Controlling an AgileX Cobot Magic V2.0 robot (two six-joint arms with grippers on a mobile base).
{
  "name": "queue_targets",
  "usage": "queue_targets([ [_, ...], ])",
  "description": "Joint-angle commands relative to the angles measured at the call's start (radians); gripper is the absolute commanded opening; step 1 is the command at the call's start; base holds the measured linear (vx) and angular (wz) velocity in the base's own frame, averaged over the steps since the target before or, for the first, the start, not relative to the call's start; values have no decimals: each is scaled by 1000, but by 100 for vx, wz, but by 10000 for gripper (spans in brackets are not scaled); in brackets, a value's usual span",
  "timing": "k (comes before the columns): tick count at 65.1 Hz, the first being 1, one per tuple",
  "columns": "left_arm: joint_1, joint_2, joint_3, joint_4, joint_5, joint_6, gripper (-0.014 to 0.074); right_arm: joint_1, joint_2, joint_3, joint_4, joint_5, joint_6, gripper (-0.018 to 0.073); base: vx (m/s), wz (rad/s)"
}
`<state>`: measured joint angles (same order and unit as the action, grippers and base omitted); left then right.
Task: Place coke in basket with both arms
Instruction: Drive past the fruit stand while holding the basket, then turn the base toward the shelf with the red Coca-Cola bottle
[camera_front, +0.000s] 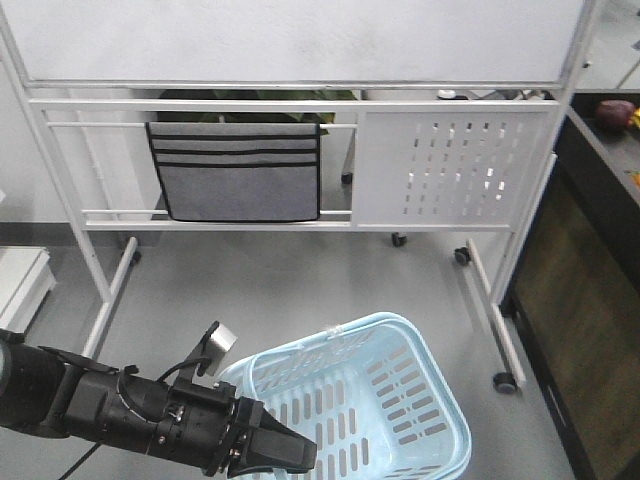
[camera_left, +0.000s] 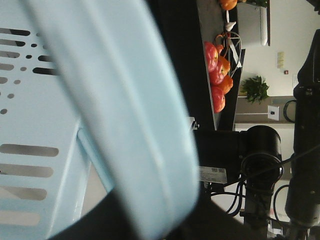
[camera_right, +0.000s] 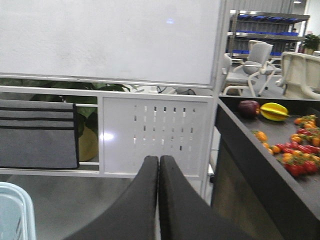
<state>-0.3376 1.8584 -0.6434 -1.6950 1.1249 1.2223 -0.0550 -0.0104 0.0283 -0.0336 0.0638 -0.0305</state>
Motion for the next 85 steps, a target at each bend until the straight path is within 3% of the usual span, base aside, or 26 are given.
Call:
queue_targets([
  [1,-1,-47,-13,-85,109,15,-6,-3,-18,11,-4,-71,-5,-9,19,24],
  [85,-1,-47,-13,-85,109,15,-6,-3,-18,11,-4,-71,-5,-9,16,49],
])
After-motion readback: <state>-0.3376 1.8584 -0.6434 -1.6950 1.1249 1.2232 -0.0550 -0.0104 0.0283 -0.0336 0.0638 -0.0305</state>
